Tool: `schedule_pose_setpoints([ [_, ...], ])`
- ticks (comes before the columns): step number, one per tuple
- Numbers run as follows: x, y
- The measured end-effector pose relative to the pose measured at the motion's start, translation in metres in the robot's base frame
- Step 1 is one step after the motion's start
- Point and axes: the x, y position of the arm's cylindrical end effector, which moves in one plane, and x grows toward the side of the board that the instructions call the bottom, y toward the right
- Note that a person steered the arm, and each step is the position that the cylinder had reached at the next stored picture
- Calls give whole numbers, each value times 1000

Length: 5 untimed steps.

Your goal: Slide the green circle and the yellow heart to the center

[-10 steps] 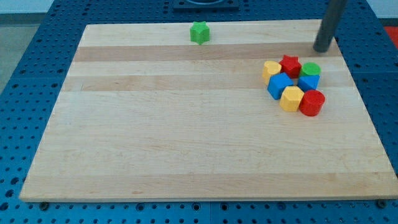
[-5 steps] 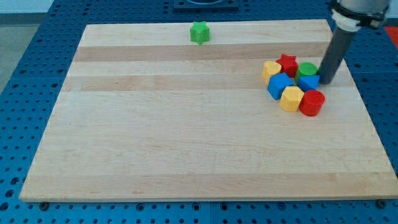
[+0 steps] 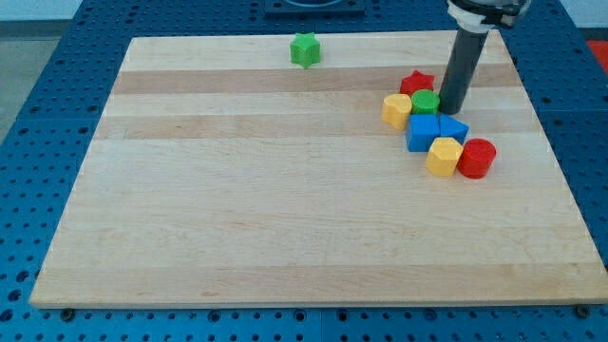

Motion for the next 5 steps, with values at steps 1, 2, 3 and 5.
schedule_pose_setpoints([
  [1,0,-24],
  [2,0,-58],
  [3,4,-93],
  [5,29,-159],
])
